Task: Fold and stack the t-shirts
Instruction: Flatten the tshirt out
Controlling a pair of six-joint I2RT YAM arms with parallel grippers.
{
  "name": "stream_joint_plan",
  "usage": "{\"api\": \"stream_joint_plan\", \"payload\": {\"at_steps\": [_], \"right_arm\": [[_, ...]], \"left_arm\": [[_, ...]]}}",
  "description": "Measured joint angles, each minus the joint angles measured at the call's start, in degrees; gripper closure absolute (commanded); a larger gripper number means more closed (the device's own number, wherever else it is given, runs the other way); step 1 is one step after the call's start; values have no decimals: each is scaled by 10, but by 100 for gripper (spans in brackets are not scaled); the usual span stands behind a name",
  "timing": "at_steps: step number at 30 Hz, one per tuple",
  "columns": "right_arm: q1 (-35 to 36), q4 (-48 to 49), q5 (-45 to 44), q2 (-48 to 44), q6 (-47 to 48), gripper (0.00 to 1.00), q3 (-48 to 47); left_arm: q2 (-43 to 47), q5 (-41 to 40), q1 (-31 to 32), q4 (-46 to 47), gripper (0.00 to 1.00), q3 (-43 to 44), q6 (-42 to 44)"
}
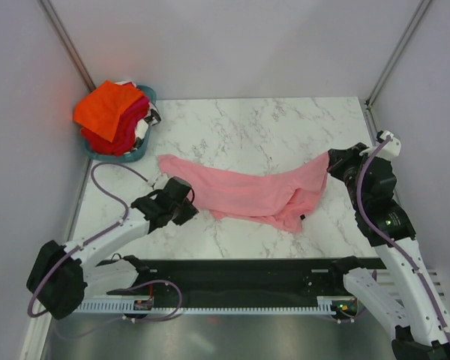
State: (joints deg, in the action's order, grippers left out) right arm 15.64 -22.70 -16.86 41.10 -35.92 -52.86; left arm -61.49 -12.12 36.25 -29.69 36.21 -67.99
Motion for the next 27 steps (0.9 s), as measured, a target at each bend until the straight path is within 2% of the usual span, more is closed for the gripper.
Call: {"api": "stream_joint_plan", "payload": {"at_steps": [11,27], "right_arm": [[0,4,0,-7,-5,100,9],[0,5,3,-11,-9,100,10]], "left_arm": [[-187,-14,68,12,57,66,-11],[-280,-13,103,52,56,111,-23]]}}
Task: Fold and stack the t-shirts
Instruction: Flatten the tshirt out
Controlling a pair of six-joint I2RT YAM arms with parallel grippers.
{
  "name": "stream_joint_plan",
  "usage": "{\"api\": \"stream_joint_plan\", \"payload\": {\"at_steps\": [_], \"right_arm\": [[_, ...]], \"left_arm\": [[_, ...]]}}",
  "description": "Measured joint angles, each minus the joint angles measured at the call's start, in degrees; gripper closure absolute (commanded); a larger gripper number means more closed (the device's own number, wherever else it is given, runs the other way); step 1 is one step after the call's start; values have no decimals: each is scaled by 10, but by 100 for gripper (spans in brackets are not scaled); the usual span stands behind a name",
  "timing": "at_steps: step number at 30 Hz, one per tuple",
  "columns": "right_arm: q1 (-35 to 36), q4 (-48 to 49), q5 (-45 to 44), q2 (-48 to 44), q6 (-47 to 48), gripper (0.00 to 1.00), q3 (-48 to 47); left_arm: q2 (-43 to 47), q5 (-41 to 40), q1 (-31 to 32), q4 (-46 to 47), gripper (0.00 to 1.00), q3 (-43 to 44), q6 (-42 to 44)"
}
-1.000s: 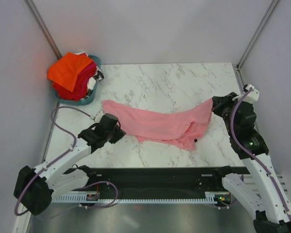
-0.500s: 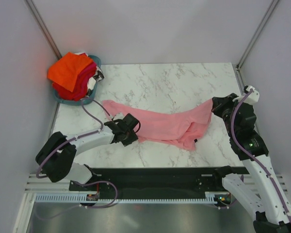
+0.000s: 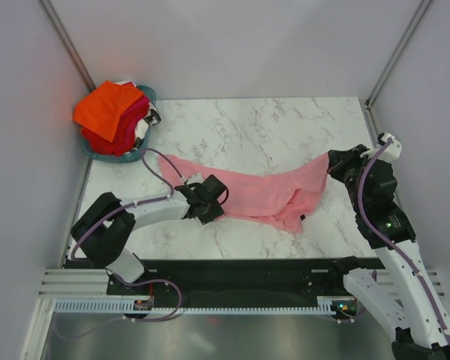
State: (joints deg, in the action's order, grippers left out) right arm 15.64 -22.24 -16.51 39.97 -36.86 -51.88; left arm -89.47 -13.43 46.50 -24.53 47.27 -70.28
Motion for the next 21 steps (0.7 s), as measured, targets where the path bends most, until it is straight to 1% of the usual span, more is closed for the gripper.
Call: {"api": "stream_joint_plan", "payload": {"at_steps": [4,6,7,8,9,10,14,17,21], "right_arm": [[0,0,1,-3,0,100,0],[0,0,1,-5,0,100,0],[0,0,1,-6,0,100,0],[0,0,1,-7,0,100,0],[0,0,1,-8,0,100,0],[0,0,1,-9,0,100,0],[0,1,2,-12,0,100,2],[0,4,5,-17,2,100,12],[0,7,12,-24,3,100,36]], "left_arm": [[-13,0,6,16,57,8,-7],[-17,0,8,22,65,10,-9],[-19,0,9,25,74,10,-10],[-20,0,9,26,89,10,-12],[-21,0,9,28,95,9,-16],[-21,0,9,35,98,4,-17],[12,-3,9,76,98,-39,-17],[59,-13,9,66,98,-66,-9],[158,-28,7,43,98,-69,23]]}}
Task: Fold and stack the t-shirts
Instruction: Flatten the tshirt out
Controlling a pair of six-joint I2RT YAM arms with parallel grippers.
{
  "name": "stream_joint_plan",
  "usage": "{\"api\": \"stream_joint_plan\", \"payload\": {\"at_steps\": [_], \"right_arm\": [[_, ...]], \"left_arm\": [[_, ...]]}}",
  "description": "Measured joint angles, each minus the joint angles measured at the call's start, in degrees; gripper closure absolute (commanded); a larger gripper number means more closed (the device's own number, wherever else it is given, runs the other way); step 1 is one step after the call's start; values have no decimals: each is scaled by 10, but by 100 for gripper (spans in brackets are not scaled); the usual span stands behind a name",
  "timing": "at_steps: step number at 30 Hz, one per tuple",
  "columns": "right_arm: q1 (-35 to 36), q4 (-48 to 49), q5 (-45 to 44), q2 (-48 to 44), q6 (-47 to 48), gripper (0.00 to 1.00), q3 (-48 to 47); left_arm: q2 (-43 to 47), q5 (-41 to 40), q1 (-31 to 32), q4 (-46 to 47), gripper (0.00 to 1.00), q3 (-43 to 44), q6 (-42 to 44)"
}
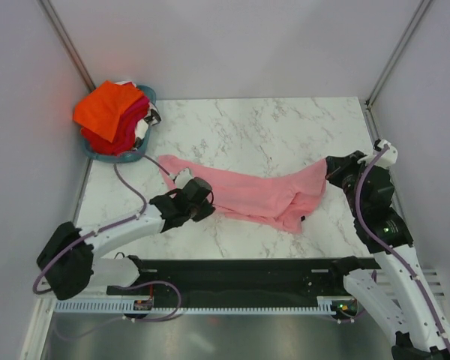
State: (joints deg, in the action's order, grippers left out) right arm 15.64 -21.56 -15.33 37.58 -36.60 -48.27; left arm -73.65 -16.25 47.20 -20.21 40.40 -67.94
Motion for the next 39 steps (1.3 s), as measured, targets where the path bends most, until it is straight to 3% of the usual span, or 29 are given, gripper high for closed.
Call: {"api": "stream_joint_plan", "payload": {"at_steps": [3,6,7,13,19,23,28,36,39], "right_arm": [[0,3,5,4,0,98,22],[0,9,18,29,0,95,37],[0,12,21,38,0,99,39],[0,40,35,145,0,100,19],[-10,35,41,291,4,100,-169],[-13,25,52,313,23,100,-317],[-13,30,73,237,48,100,-390],[-13,40,102,9,75,100,-395],[-13,50,106,-28,89,100,-441]], "left_arm": [[90,8,-29,-15,98,1,31],[163,31,-103,-25,98,1,65],[180,45,-137,-26,98,1,77],[177,127,-328,-47,98,22,118],[65,199,-420,-78,98,197,126],[34,239,-452,-100,98,346,140],[71,253,-470,-112,98,491,166],[246,257,-470,-130,98,556,176],[277,251,-470,-141,98,617,175]]}}
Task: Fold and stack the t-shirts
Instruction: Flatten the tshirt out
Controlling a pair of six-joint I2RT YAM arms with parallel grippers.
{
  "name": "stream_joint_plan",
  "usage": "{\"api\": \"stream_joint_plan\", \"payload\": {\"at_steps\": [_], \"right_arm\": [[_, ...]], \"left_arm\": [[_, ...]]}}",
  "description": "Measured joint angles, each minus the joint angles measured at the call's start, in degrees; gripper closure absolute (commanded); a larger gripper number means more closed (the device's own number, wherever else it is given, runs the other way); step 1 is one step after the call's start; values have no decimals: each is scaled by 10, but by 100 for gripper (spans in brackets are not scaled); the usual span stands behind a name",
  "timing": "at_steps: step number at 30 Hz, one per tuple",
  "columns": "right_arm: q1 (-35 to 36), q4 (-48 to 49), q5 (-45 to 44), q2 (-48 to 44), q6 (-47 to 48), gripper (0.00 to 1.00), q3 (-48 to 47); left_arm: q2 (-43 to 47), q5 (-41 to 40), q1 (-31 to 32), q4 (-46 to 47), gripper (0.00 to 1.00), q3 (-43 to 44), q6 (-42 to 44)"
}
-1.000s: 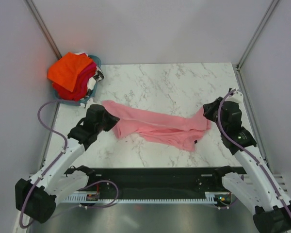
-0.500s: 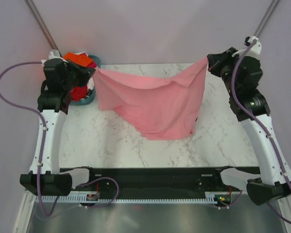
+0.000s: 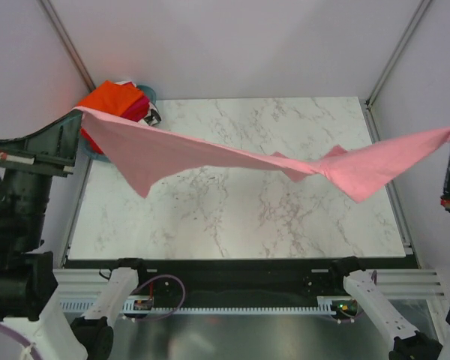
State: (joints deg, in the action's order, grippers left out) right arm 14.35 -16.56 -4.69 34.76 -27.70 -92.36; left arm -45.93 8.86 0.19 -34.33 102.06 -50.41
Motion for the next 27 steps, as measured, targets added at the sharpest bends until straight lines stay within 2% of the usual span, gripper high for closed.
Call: {"api": "stream_joint_plan", "payload": {"at_steps": [4,7,10,14,18,20,23,27], "right_arm": [[0,11,4,2,10,100,-62],[0,9,-1,5,12,100,-69],[0,7,-20,15,11,100,-38],[0,7,-56,57,-1,100,61],[0,1,-79,183,-17,100,145],[-1,-5,-83,246,-22,100,150],[-10,-19,-73,365,-28,100,110],[-45,-44,-27,492,-41,100,-64]], "left_arm": [[1,-12,0,-3,98,71,0],[1,-14,0,-4,98,56,0],[-2,-12,0,-5,98,-24,-2],[-28,-9,0,24,98,-203,-12],[-92,-13,0,58,98,-374,-39],[-139,-14,0,63,98,-407,-55],[-206,-12,0,97,98,-392,-78],[-309,2,0,135,98,-264,-99]]}}
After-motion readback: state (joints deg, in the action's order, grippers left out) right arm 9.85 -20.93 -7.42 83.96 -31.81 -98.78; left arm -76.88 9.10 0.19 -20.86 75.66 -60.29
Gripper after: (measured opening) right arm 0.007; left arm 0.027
